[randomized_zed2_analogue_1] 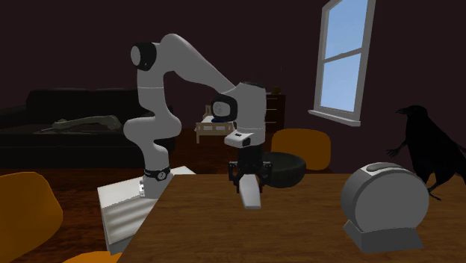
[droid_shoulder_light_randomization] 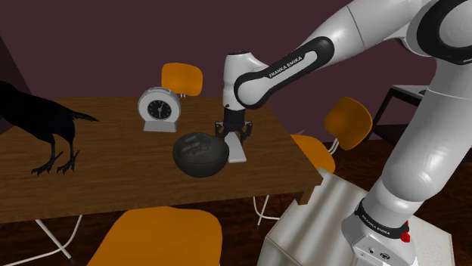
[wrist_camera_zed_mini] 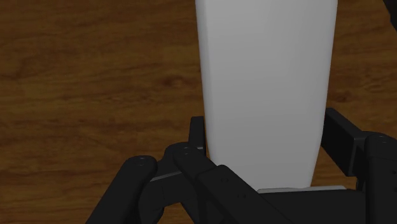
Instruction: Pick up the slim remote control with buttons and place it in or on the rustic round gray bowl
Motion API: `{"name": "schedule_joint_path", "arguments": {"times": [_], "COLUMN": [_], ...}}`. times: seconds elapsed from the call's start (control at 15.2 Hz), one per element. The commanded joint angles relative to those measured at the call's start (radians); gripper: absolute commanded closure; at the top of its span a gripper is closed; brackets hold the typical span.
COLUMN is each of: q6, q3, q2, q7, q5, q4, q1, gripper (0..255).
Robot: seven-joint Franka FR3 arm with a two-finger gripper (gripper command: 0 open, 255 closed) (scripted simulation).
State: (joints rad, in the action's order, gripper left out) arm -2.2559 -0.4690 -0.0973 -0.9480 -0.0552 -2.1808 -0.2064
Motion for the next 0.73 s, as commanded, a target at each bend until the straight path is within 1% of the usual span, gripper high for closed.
{"name": "schedule_joint_path", "arguments": {"times": [0.0,0.66], "q6": [0.024,0.152], "q3": [-0.001,-0.002], "q2": [0.014,0.085], "q7": [0.007,0.036], "q5": [0.009,0.050], "q4": [0.011,0.077], "q1": [-0.002,-0.007], "gripper": [255,255]}}
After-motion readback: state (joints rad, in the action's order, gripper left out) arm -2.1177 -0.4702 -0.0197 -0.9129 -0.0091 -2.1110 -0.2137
